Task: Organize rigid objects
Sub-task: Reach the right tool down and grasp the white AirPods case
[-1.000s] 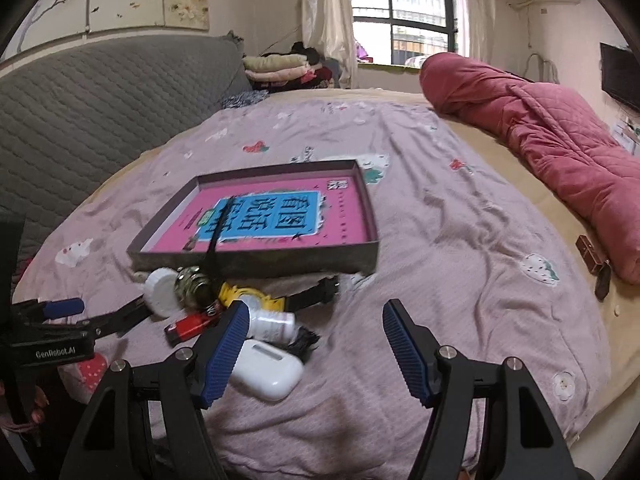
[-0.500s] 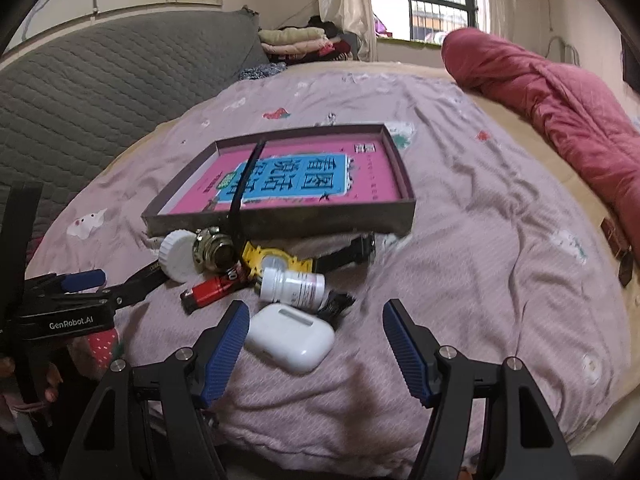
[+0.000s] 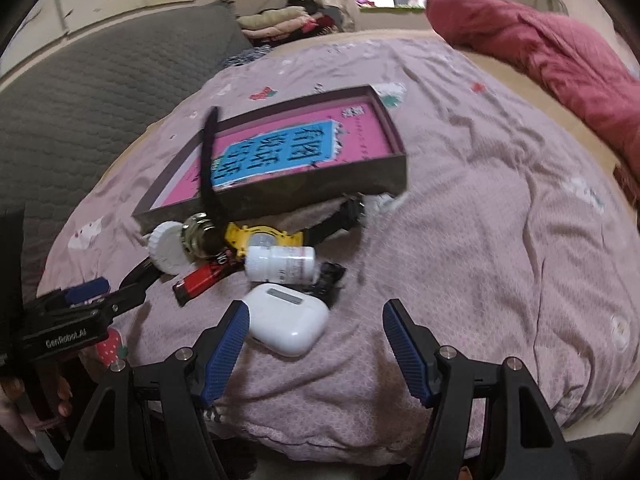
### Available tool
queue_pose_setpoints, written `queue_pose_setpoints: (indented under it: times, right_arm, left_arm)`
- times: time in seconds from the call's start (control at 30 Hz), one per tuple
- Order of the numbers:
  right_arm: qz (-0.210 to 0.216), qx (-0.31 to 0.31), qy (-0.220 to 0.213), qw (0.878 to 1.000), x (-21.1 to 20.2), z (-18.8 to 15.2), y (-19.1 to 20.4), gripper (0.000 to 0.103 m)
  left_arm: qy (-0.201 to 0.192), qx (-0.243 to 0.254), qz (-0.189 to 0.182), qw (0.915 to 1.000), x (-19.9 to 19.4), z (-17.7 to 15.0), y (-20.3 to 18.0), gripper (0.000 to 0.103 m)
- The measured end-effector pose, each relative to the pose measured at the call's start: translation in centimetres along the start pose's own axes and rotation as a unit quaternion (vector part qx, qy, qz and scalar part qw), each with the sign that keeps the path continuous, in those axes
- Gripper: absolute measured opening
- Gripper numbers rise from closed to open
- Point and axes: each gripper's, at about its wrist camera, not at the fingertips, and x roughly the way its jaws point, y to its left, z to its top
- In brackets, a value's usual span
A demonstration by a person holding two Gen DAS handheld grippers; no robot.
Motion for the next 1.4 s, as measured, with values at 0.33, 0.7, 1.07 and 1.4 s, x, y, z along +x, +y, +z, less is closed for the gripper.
queue_pose_setpoints:
  times: [0.33, 0.7, 1.07, 1.4]
  right_arm:
    - [0.075, 0.058, 0.019, 0.995, 0.4, 0.2, -0.9, 0.069]
    - [0.082, 0.042, 0.027, 0.995, 1.0, 0.4, 0.0, 0.069]
    - [0.083, 0.044, 0.053, 0.994, 2.7, 0.3, 0.4, 0.069]
    - [0.158, 0.160, 0.075, 0.971, 4.4, 0.3, -2.9, 0.069]
  left_arm:
    - [0.000, -0.012, -0.005, 0.9999, 0.3, 0.4, 0.9, 0.084]
    - [0.001, 0.005, -0.004, 1.0000, 0.5, 0.3, 0.1, 0.084]
    - [-0.002, 0.009, -0.001, 1.0000, 0.7, 0.2, 0.2, 0.084]
    - [0.002, 0.008, -0.001, 1.0000, 1.3, 0.4, 0.3, 0.084]
